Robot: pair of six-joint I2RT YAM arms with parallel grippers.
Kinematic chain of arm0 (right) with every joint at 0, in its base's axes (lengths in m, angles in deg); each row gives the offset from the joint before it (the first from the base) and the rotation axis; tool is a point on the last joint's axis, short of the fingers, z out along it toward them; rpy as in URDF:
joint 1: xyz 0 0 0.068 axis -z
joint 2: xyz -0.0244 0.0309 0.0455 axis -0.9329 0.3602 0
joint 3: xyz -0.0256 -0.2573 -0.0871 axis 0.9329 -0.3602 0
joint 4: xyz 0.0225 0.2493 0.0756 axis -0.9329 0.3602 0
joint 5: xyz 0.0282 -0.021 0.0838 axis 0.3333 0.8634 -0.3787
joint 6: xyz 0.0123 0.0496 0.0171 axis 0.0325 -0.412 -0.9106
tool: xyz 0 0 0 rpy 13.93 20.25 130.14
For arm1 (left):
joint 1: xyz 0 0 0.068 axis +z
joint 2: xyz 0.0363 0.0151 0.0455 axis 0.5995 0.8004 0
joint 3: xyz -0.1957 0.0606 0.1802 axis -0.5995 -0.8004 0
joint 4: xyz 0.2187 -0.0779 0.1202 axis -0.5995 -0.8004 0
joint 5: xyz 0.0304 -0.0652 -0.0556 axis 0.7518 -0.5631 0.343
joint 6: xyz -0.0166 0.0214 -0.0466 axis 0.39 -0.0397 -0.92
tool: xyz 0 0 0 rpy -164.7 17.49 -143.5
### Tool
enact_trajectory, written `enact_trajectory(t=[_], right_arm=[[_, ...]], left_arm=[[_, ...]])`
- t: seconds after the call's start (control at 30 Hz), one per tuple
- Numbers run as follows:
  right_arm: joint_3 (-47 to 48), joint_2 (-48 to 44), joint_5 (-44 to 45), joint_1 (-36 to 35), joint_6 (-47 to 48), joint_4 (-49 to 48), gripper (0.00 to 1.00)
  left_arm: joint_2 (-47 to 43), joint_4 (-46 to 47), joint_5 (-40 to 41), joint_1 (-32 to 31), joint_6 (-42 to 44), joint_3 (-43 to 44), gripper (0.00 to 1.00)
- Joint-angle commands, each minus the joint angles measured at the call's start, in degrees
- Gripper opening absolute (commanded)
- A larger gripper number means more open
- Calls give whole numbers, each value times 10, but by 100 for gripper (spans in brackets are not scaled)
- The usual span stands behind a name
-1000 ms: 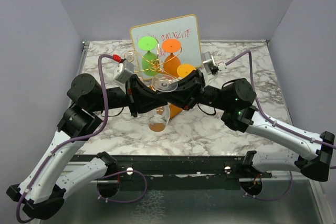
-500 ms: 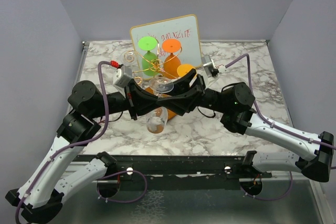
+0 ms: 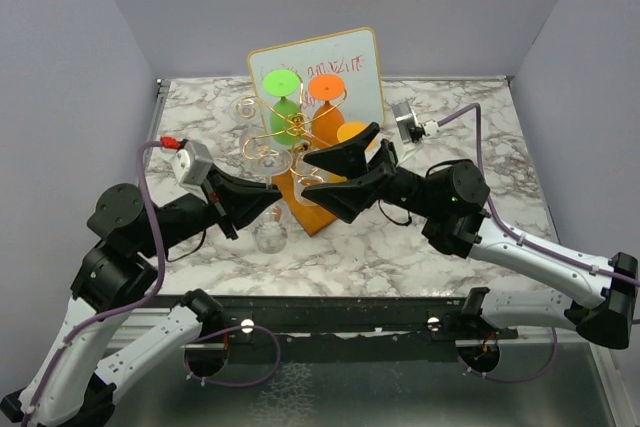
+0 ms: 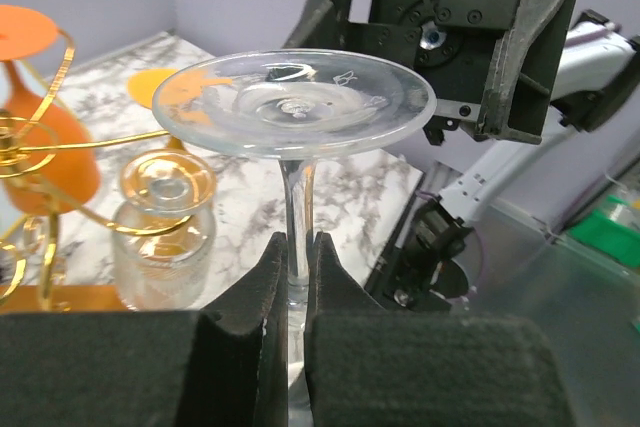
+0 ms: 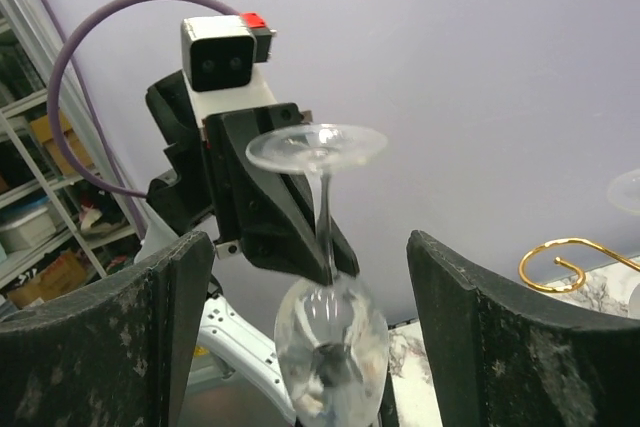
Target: Place the wine glass upside down on the wine glass rack
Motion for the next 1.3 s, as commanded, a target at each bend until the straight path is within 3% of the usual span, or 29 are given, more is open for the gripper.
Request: enact_trajectory(t=[0.0,0.17,0.27,0.43,0.57,1.0,1.27], right_arm=[[-15,-21,24,-3,2,-7,84],[-21,-43,43,-3,20,13,84],[-26,-60,59,-3,30,24,84],[-33,-84,53,-3,56,25,85],[-37,-100,54,-3,63,27,86],[-46,-132,73,-3,87,48,86],[-57,-139,80,-3,93,39,85]], left_arm=[[-26,-76,160,-1,49,37,0],[-40,-102,284,-1,56,-5,0],[-55,-87,268,-1,71,-49,0],[-89,-1,163,-1,88,-126,0],[-82,44,140,-1,90,-161,0],[-71,258,181,-1,110,-283,0],[-55,290,218,-1,119,-283,0]])
